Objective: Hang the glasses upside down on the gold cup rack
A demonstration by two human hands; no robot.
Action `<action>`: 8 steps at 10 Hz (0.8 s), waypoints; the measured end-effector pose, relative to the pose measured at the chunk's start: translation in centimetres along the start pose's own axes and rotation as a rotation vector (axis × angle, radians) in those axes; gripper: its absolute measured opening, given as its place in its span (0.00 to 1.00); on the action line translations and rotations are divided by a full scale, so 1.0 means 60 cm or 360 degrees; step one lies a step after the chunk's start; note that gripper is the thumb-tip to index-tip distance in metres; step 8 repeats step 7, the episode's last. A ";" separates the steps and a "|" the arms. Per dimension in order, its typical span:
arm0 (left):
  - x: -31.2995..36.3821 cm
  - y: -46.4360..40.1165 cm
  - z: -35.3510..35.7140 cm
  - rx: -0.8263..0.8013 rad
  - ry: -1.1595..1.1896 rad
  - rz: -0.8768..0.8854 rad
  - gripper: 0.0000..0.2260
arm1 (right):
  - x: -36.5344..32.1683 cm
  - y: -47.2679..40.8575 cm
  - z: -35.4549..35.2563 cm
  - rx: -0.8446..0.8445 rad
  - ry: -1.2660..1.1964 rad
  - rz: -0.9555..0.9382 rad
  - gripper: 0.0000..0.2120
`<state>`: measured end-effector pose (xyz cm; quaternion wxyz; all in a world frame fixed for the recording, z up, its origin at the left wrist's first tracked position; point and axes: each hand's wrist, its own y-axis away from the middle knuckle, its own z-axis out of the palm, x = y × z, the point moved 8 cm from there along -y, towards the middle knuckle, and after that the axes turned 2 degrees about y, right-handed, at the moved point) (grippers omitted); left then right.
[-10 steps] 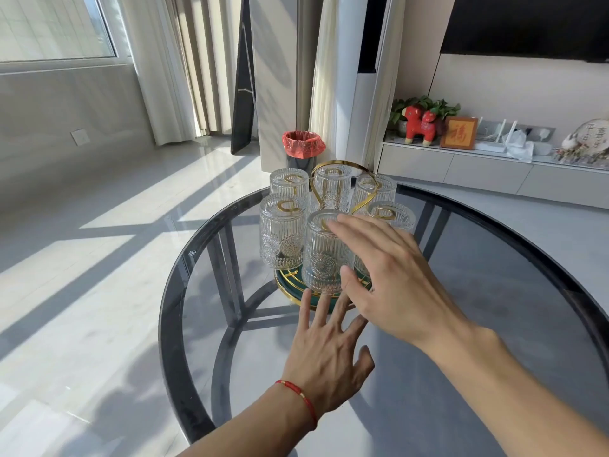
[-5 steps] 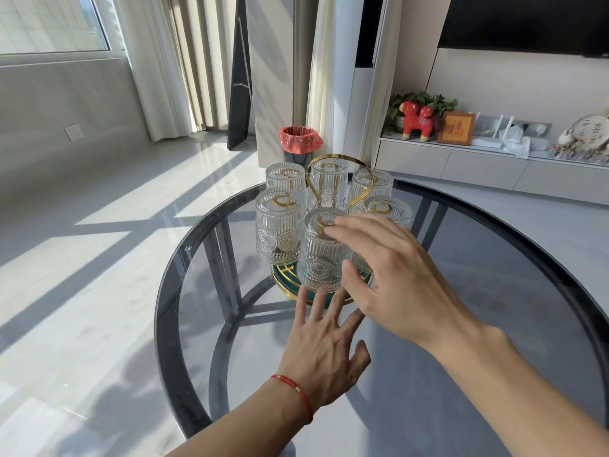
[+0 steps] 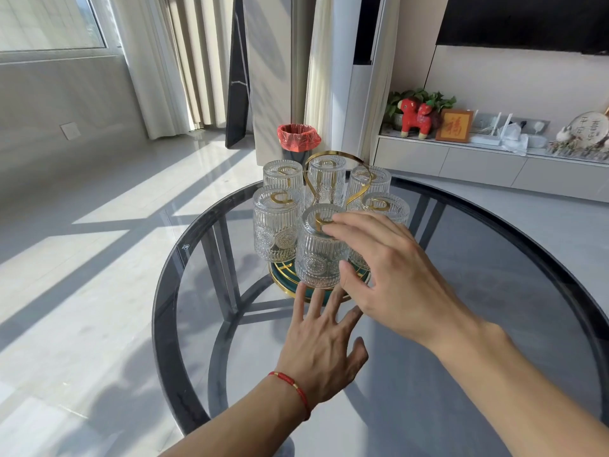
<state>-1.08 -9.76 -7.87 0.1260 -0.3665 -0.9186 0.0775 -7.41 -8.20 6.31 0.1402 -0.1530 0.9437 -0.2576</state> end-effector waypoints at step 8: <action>0.000 0.023 -0.005 -0.0030 0.0004 0.0007 0.23 | 0.012 0.037 -0.051 0.0270 -0.0053 -0.0028 0.20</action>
